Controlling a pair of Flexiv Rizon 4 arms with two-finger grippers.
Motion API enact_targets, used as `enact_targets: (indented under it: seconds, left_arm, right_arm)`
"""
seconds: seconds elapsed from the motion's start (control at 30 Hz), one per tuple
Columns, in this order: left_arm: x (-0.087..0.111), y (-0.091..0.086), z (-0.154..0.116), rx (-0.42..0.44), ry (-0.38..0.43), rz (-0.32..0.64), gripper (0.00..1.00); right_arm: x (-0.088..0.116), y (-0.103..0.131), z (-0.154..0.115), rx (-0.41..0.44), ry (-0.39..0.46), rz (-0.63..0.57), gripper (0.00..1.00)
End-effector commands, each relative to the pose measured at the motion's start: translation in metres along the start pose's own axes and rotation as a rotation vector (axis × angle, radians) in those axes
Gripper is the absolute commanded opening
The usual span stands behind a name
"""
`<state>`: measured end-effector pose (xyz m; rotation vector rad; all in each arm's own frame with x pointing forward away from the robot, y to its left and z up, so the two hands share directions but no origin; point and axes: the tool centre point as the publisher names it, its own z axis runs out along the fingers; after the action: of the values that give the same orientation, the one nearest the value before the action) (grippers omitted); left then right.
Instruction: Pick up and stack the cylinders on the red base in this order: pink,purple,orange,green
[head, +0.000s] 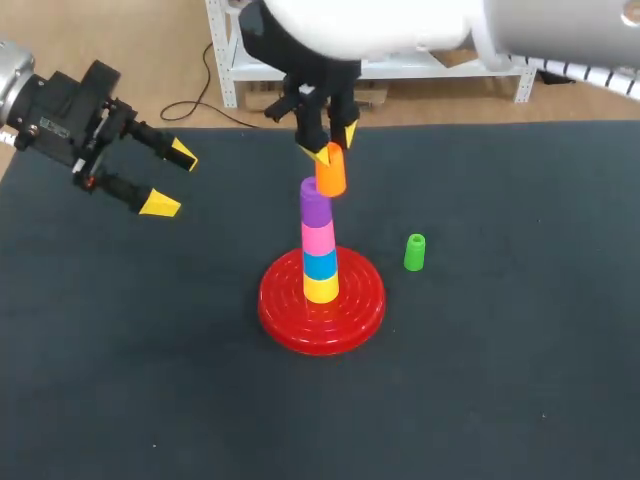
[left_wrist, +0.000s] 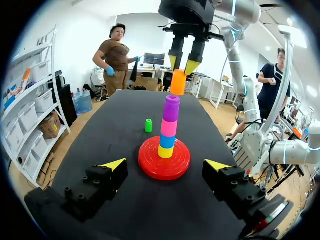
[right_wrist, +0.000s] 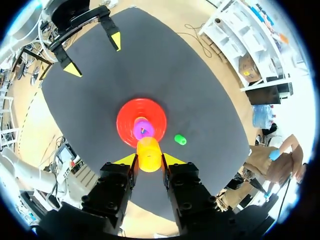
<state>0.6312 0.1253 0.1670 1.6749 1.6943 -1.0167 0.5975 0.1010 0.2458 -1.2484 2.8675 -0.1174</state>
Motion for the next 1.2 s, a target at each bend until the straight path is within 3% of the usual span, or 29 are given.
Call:
enact_targets:
  seconds: [0.03,0.63,1.2]
  left_arm:
    - [0.001,0.001,0.000,0.002,-0.001,0.001,1.00]
    - [0.001,0.001,0.000,0.002,-0.001,0.001,1.00]
    - [0.001,0.001,0.000,0.002,-0.001,0.001,1.00]
  right_arm:
    - [0.001,0.000,0.000,0.004,-0.050,0.005,0.00]
    - [-0.025,-0.002,0.006,-0.010,-0.051,0.005,0.00]
    - [-0.021,0.003,0.011,-0.018,-0.027,-0.022,0.00]
